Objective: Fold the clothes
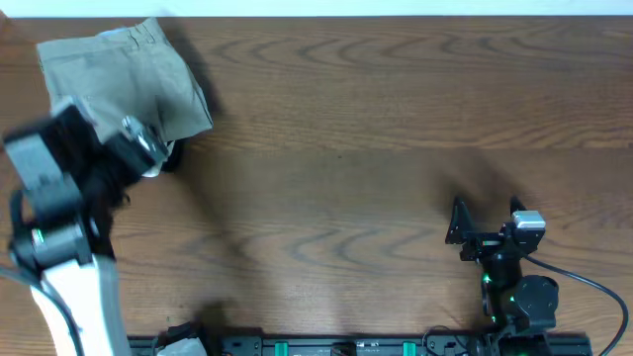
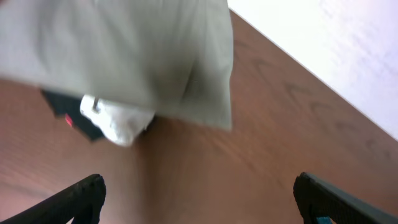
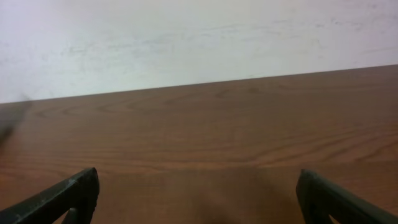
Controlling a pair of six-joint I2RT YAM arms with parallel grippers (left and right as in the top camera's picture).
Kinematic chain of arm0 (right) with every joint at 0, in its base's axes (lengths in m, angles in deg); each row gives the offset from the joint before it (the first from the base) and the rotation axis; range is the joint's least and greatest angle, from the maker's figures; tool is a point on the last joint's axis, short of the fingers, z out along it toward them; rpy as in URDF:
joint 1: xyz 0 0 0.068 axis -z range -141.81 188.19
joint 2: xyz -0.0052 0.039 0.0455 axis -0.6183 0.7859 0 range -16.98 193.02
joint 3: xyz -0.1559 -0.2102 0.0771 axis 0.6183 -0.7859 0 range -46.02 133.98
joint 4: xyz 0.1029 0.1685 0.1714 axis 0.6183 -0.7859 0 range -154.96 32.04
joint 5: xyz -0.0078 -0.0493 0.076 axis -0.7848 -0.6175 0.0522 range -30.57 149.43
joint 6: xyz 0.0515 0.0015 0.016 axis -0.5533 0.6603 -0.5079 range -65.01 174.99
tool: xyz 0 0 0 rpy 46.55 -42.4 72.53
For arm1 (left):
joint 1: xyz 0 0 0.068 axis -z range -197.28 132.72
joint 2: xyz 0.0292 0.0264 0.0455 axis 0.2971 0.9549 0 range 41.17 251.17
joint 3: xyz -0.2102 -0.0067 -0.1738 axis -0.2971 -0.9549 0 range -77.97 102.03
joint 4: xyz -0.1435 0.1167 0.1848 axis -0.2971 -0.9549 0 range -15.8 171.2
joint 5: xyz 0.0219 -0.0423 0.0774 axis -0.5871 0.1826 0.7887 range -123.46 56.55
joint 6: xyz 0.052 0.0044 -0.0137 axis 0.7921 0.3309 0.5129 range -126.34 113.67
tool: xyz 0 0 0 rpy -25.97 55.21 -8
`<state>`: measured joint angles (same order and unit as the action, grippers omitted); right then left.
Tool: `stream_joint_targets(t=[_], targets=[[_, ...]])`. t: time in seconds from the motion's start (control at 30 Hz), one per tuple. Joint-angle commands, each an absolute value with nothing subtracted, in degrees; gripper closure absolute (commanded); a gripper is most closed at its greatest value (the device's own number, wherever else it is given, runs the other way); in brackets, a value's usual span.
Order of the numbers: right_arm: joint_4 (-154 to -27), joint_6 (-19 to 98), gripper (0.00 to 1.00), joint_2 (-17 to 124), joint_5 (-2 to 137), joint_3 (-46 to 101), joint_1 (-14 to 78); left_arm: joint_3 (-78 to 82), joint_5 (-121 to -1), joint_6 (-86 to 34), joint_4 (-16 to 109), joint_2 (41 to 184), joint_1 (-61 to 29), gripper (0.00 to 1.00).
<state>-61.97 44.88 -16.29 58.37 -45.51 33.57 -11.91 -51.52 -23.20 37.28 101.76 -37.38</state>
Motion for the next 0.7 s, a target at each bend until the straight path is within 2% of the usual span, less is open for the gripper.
stream_joint_targets(t=[0.0,0.13,0.3,0.67], targets=[[-62.08,44.75,0.01,-16.66,58.57,-45.71,34.16,-19.93,-51.89,-23.15,37.06,93.55,-37.16,0.02],[-62.1,44.75,0.01,-16.66,58.57,-45.71,34.16,-27.88,-51.87,-23.13,37.06,84.65,-36.31,0.02],[-62.1,44.75,0.01,-16.66,58.57,-45.71,34.16,-36.04,-51.89,-23.15,37.06,75.91,-30.93,0.02],[-62.1,44.75,0.01,-16.66,58.59,-45.71,34.16,-49.52,-51.74,-22.54,40.64,65.22,-23.41,0.02]])
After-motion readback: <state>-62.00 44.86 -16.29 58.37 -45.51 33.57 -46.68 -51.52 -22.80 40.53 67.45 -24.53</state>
